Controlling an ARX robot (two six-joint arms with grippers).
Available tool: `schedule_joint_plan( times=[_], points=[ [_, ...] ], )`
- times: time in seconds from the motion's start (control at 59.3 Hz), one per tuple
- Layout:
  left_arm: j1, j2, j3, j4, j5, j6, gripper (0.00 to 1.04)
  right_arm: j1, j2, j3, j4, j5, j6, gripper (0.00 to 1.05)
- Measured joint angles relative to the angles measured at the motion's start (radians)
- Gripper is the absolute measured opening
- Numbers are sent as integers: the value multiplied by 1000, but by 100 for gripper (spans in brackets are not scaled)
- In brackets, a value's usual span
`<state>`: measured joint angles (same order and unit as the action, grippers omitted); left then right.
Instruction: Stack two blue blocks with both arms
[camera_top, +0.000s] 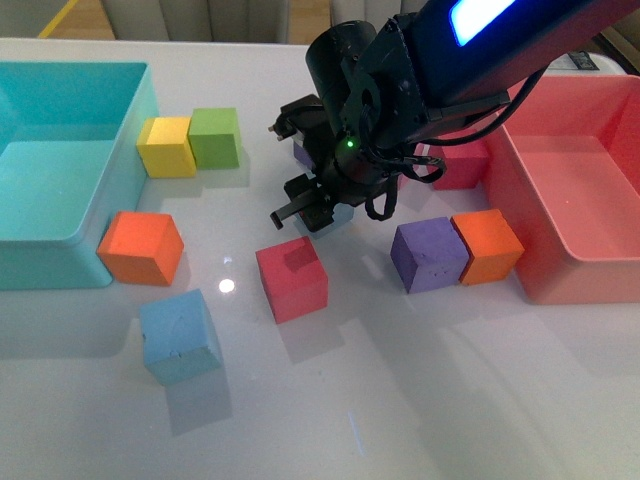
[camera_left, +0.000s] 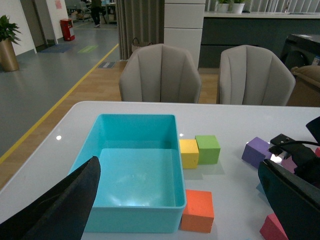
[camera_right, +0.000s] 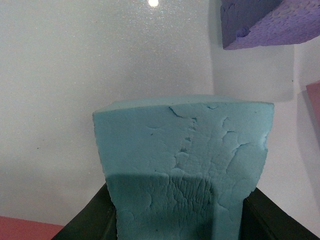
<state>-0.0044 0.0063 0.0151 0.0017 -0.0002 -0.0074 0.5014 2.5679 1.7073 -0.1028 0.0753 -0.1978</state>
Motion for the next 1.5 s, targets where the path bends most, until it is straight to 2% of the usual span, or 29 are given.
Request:
schedule_joint_plan(
  times=[0.169, 0.27, 0.32, 0.455, 0.489, 0.674, 0.877, 1.028, 1.231, 1.264, 1.298, 1.366, 1.5],
  points=[
    [0, 0, 0, 0, 0, 0, 96, 3, 5, 6, 0, 0, -1, 45],
    [0, 0, 0, 0, 0, 0, 96, 3, 6, 6, 2, -3, 0, 63],
    [0, 0, 0, 0, 0, 0, 96, 3, 6, 6, 14, -13, 1, 75],
    [0, 0, 0, 0, 0, 0, 96, 2, 0, -11, 42, -19, 2, 95],
    [0, 0, 0, 0, 0, 0, 96, 1, -6, -22, 50, -20, 3, 97],
    [0, 0, 0, 0, 0, 0, 96, -8, -87, -117, 126, -48, 8, 96],
    [0, 0, 0, 0, 0, 0, 96, -27, -289, -307, 284, -113, 31, 96],
    [0, 0, 0, 0, 0, 0, 96, -58, -517, -526, 434, -124, 88, 96],
    [0, 0, 0, 0, 0, 0, 96, -100, -857, -838, 549, -124, 154, 96],
    [0, 0, 0, 0, 0, 0, 96, -101, -902, -890, 600, -87, 161, 93],
    [0, 0, 0, 0, 0, 0, 96, -103, -964, -978, 747, 66, 169, 87],
    [0, 0, 0, 0, 1, 0, 96, -135, -1071, -1117, 928, 189, 177, 77],
    [0, 0, 0, 0, -3, 0, 96, -273, -1354, -1371, 980, 164, 187, 52]
  ],
)
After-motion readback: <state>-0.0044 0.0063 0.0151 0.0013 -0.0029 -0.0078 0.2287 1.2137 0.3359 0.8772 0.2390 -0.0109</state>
